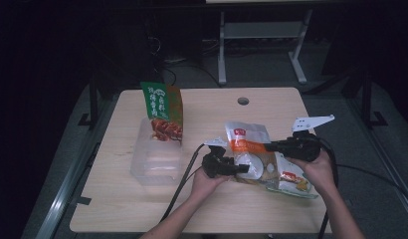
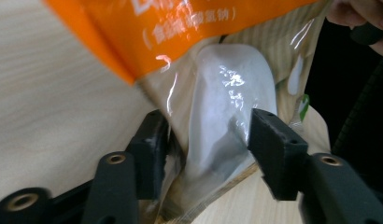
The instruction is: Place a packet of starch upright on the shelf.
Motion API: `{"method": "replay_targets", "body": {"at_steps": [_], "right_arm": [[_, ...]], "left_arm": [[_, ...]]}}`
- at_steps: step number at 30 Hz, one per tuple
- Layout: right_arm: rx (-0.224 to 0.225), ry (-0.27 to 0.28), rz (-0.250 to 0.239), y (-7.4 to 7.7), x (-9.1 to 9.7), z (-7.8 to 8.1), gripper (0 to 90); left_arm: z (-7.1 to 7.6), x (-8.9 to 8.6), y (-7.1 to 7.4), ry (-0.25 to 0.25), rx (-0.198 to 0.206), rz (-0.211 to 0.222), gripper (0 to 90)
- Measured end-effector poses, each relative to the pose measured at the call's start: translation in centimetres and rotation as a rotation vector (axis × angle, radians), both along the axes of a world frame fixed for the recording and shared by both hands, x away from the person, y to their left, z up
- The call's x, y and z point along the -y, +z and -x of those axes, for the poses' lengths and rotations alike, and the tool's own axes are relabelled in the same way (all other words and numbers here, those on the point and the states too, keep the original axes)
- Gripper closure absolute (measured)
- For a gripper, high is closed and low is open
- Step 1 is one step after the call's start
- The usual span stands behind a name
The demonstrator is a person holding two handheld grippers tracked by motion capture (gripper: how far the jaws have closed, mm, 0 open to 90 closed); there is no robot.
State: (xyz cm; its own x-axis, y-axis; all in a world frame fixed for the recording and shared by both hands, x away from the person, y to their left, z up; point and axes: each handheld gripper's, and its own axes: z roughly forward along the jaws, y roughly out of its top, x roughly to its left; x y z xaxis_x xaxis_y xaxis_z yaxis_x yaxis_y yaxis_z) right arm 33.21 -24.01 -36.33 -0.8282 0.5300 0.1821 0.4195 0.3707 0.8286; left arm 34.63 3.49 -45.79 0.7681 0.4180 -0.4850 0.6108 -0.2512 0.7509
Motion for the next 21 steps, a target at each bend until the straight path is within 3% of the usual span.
{"method": "replay_targets", "body": {"at_steps": [1,2,3,12,21], "right_arm": [[0.0,0.0,0.0,0.0,0.0,0.0,90.0],[0.001,0.003,-0.004,0.0,-0.1,0.0,90.0],[0.004,-0.001,-0.005,0.0,-0.2,0.1,90.0],[0.013,0.01,-0.019,0.0,-0.7,0.3,90.0],[0.009,0.021,-0.021,-0.1,-1.1,0.6,89.7]], "left_arm": [[0.0,0.0,0.0,0.0,0.0,0.0,51.5],[0.1,0.0,0.2,0.0,0.042,-0.024,53.6],[0.2,0.0,0.4,0.003,0.055,-0.028,56.0],[1.2,-0.7,1.6,0.067,0.125,-0.042,83.1],[2.1,-1.4,2.2,0.102,0.195,-0.095,86.2]]}}
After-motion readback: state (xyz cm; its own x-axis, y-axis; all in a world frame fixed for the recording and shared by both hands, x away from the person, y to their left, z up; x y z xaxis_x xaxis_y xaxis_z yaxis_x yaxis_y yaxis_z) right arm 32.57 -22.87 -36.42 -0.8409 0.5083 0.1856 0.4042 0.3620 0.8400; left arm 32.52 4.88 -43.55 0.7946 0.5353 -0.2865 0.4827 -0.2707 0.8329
